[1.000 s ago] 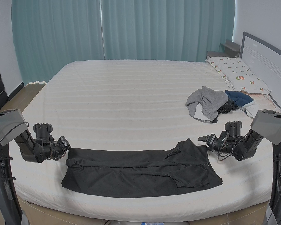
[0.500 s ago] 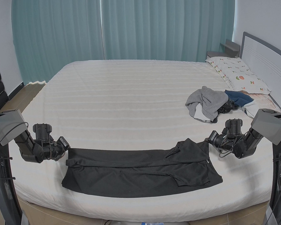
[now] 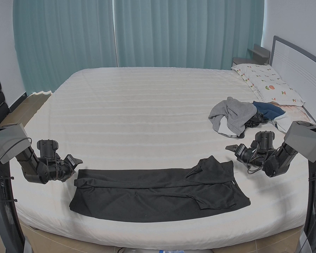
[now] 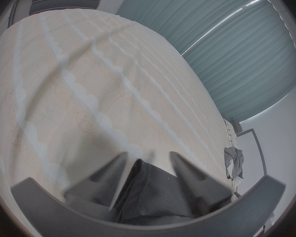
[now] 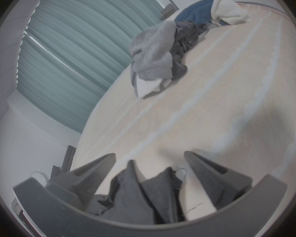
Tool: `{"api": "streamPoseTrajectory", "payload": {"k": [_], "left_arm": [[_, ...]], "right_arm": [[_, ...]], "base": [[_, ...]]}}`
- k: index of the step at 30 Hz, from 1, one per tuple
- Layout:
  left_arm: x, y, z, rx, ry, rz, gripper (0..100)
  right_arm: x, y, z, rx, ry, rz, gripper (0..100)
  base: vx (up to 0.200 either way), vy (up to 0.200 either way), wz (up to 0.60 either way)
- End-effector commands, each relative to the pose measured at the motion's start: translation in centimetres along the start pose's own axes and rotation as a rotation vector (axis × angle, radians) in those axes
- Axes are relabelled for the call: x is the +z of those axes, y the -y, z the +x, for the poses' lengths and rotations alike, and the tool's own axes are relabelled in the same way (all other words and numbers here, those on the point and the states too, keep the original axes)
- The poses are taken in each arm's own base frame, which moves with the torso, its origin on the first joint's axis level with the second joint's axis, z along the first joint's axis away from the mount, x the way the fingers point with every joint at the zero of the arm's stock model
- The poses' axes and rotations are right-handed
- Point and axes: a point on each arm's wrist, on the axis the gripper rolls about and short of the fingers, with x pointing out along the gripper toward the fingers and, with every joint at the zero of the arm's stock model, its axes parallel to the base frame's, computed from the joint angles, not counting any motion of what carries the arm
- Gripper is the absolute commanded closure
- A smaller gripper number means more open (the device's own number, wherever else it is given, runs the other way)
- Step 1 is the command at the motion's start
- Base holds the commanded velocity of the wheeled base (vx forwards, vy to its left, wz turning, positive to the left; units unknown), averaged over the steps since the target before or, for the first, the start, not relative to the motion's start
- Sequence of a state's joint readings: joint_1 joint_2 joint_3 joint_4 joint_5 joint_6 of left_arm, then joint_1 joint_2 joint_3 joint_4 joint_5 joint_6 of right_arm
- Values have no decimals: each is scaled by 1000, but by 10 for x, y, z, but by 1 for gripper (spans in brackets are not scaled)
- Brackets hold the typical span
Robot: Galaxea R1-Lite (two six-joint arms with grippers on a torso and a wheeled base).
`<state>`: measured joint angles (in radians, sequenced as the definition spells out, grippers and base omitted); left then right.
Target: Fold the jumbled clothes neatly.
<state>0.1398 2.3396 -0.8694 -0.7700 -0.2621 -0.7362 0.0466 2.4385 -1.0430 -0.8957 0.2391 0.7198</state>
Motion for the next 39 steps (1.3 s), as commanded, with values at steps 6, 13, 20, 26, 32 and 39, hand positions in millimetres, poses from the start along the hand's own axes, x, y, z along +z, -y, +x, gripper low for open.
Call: {"api": "streamPoseTrajectory", "payload": {"k": [6, 13, 20, 26, 32, 39], "left_arm": [[1, 0, 1, -9, 1, -4, 0], [1, 0, 1, -10, -2, -4, 0], [1, 0, 1, -10, -2, -4, 0], [1, 0, 1, -9, -3, -3, 0], [1, 0, 1, -9, -3, -2, 0], [1, 0, 1, -9, -3, -2, 0]], "right_arm": [[-7, -45, -36, 224, -73, -82, 0], [-37, -30, -19, 218, -174, -214, 0], [-44, -24, -14, 204, -194, -216, 0], [-44, -19, -13, 194, -196, -215, 0], [-47, -13, -11, 180, -202, -239, 0], [-52, -9, -12, 172, -219, -248, 100]], "base": [[0, 0, 0], [0, 0, 0], [0, 0, 0], [0, 0, 0], [0, 0, 0], [0, 0, 0]]}}
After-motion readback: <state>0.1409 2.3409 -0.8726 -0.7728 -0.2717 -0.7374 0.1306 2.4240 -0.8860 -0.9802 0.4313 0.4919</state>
